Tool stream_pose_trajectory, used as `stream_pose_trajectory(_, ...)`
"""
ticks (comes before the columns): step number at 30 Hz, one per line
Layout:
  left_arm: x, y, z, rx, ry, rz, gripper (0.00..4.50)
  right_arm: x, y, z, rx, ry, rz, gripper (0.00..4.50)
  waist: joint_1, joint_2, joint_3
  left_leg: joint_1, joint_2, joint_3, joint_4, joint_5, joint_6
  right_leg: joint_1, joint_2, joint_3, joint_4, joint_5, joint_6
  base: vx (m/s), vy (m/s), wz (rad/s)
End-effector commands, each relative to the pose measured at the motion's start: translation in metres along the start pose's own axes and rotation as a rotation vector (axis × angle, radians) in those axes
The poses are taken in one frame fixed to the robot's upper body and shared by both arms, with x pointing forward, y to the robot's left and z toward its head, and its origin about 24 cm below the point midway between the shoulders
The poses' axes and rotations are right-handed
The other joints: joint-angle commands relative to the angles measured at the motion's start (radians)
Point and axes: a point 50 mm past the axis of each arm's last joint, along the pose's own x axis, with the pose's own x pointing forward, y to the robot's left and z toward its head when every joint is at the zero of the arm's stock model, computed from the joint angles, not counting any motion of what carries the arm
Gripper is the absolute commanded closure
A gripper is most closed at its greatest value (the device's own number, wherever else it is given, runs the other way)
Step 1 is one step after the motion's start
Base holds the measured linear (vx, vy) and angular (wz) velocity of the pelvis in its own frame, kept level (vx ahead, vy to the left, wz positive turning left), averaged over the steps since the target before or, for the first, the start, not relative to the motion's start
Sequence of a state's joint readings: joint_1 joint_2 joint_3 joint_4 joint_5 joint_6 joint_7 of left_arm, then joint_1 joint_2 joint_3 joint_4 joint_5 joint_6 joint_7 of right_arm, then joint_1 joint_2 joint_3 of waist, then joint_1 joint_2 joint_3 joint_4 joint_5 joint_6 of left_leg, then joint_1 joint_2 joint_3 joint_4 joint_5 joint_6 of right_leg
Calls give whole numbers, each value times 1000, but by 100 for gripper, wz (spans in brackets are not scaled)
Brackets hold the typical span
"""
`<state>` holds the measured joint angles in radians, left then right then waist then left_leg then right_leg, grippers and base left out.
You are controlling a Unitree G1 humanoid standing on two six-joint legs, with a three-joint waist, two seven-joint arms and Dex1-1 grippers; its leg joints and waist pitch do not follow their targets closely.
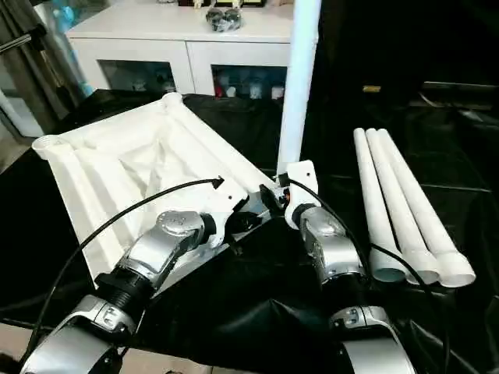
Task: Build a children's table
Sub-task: Rotate leg to tighten, then rotate table base
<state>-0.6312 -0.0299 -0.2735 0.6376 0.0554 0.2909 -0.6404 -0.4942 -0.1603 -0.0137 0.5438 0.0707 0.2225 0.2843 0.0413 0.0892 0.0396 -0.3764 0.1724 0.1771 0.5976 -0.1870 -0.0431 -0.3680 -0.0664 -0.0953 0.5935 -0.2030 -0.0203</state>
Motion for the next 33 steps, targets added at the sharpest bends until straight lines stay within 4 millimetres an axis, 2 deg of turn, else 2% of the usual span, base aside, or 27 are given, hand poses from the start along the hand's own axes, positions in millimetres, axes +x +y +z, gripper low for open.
stream_pose_trajectory(1, 5, -3, 20, 32, -98, -8, 450, -9, -4, 5, 3, -19, 15, 60, 2, -18, -61, 16, 65, -24, -65, -147, 115, 35, -94, 63, -74, -96, -219, 0, 0, 0)
stream_pose_trajectory(3, 4, -2, 21, 23, -107, -6, 450, -14, -8, 7, -12, -28, 22, 60, 6, -17, -61, 9, 65, -25, -65, -130, 124, 41, -96, 60, -71, -88, -217, 0, 0, 0)
stream_pose_trajectory(4, 2, 1, 22, 4, -123, 5, 405, -27, -14, 9, -39, -37, 53, 59, 12, -17, -66, 7, 66, -26, -60, -102, 141, 42, -96, 61, -66, -57, -207, 0, 0, 0)
stream_pose_trajectory(5, 0, 3, 23, -21, -135, 4, 393, -36, -16, 10, -54, -43, 85, 59, 21, -16, -68, 5, 67, -25, -58, -83, 160, 41, -97, 61, -62, -24, -203, 0, 0, 0)
stream_pose_trajectory(6, -2, 3, 23, -33, -141, 0, 393, -42, -17, 10, -60, -45, 104, 59, 22, -14, -71, -3, 64, -27, -54, -62, 175, 44, -99, 59, -54, 9, -205, 0, 0, 0)
stream_pose_trajectory(7, -5, 6, 24, -25, -159, 21, 387, -50, -18, 10, -70, -47, 133, 59, 22, -12, -72, -5, 66, -28, -54, -52, 184, 45, -100, 57, -53, 24, -205, 0, 0, 0)
stream_pose_trajectory(8, -7, 8, 25, -24, -166, 33, 387, -55, -19, 10, -76, -49, 148, 59, 21, -15, -70, -5, 69, -29, -53, -55, 199, 40, -97, 56, -53, 38, -207, 0, 0, 0)
stream_pose_trajectory(9, -11, 12, 26, -21, -184, 57, 375, -65, -20, 10, -90, -50, 179, 59, 19, -16, -68, -7, 67, -28, -54, -64, 202, 40, -98, 55, -55, 28, -209, 0, 0, 0)
stream_pose_trajectory(10, -12, 13, 26, -20, -186, 60, 363, -66, -20, 10, -92, -50, 182, 59, 20, -16, -65, -5, 66, -26, -53, -93, 202, 40, -99, 54, -64, -18, -201, 0, 0, 0)
stream_pose_trajectory(11, -15, 16, 26, -14, -195, 76, 357, -70, -20, 11, -100, -51, 196, 59, 19, -17, -64, -7, 65, -27, -55, -105, 198, 40, -99, 53, -65, -43, -199, 0, 0, 0)
stream_pose_trajectory(13, -33, 29, 23, -2, -193, 141, 344, -82, -18, 12, -106, -43, 247, 59, 11, -13, -59, -6, 64, -27, -61, -151, 169, 39, -94, 51, -75, -150, -175, 0, 0, 0)
stream_pose_trajectory(16, -53, 44, 21, -8, -184, 226, 344, -88, -13, 9, -114, -5, 309, 59, 5, -10, -57, -5, 63, -28, -64, -167, 150, 36, -92, 50, -77, -192, -170, 0, 0, 0)
stream_pose_trajectory(17, -61, 50, 20, -4, -175, 262, 344, -89, -11, 7, -117, 16, 327, 59, 3, -12, -57, -3, 63, -27, -63, -169, 147, 34, -90, 51, -79, -201, -167, 0, 0, 0)
stream_pose_trajectory(18, -80, 62, 16, 3, -145, 340, 344, -88, -7, 0, -106, 75, 343, 59, 2, -13, -57, -2, 64, -29, -65, -163, 140, 34, -91, 52, -74, -200, -171, 0, 0, 0)
stream_pose_trajectory(19, -84, 64, 16, 4, -139, 353, 344, -88, -6, -2, -104, 86, 344, 59, -2, -13, -55, -6, 61, -29, -66, -161, 134, 32, -88, 50, -74, -217, -167, 0, 0, 0)
stream_pose_trajectory(20, -96, 71, 13, 8, -122, 399, 344, -86, -5, -5, -113, 108, 335, 59, -2, -26, -54, -3, 60, -27, -66, -169, 132, 30, -88, 50, -80, -235, -163, 0, 0, 0)
stream_pose_trajectory(21, -106, 76, 11, 10, -100, 442, 344, -83, -4, -8, -114, 123, 318, 59, -3, -13, -54, -1, 62, -28, -66, -159, 115, 25, -89, 52, -76, -235, -168, 0, 0, 0)
stream_pose_trajectory(22, -136, 89, 2, 22, -22, 542, 344, -73, -3, -14, -92, 155, 260, 59, -4, -31, -53, -1, 61, -26, -67, -160, 114, 24, -86, 52, -79, -235, -165, 0, 0, 0)
stream_pose_trajectory(23, -136, 89, 2, 22, -22, 542, 344, -73, -3, -14, -92, 155, 260, 59, -4, -22, -55, 0, 63, -31, -68, -144, 106, 23, -91, 53, -66, -214, -180, 0, 0, 0)
stream_pose_trajectory(24, -147, 93, -2, 30, 13, 577, 344, -69, -2, -16, -85, 168, 244, 59, -7, -18, -53, -4, 61, -31, -70, -139, 106, 25, -87, 52, -68, -212, -177, 0, 0, 0)
stream_pose_trajectory(25, -161, 98, -6, 41, 57, 620, 344, -65, -1, -18, -76, 186, 231, 59, -5, -35, -55, 0, 63, -31, -68, -127, 102, 24, -90, 54, -59, -188, -183, 0, 0, 0)
stream_pose_trajectory(26, -179, 102, -12, 53, 118, 670, 344, -62, 2, -20, -69, 211, 233, 59, -1, -26, -56, 8, 63, -27, -66, -122, 96, 18, -87, 56, -61, -175, -187, 0, 0, 0)
stream_pose_trajectory(27, -187, 103, -15, 59, 154, 688, 344, -61, 4, -21, -62, 222, 241, 59, 1, -33, -54, 4, 64, -27, -69, -106, 98, 21, -87, 58, -55, -148, -191, 0, 0, 0)
stream_pose_trajectory(29, -194, 104, -19, 65, 196, 701, 361, -59, 7, -21, -56, 230, 254, 77, 5, -27, -55, 13, 67, -25, -68, -108, 93, 14, -85, 60, -56, -124, -195, 0, 0, 0)
stream_pose_trajectory(30, -199, 104, -22, 65, 225, 705, 371, -58, 9, -22, -52, 236, 263, 88, 15, -43, -55, 14, 67, -23, -69, -108, 85, 17, -85, 61, -53, -92, -201, 0, 0, 0)
stream_pose_trajectory(31, -204, 103, -26, 55, 262, 696, 383, -56, 11, -22, -51, 245, 275, 105, 21, -38, -57, 15, 69, -25, -70, -106, 80, 17, -89, 62, -45, -81, -210, 0, 0, 0)
stream_pose_trajectory(33, -207, 100, -32, 46, 306, 675, 391, -52, 14, -23, -58, 256, 280, 114, 24, -34, -52, 14, 68, -24, -74, -124, 68, 13, -88, 62, -49, -87, -210, 0, 0, 0)
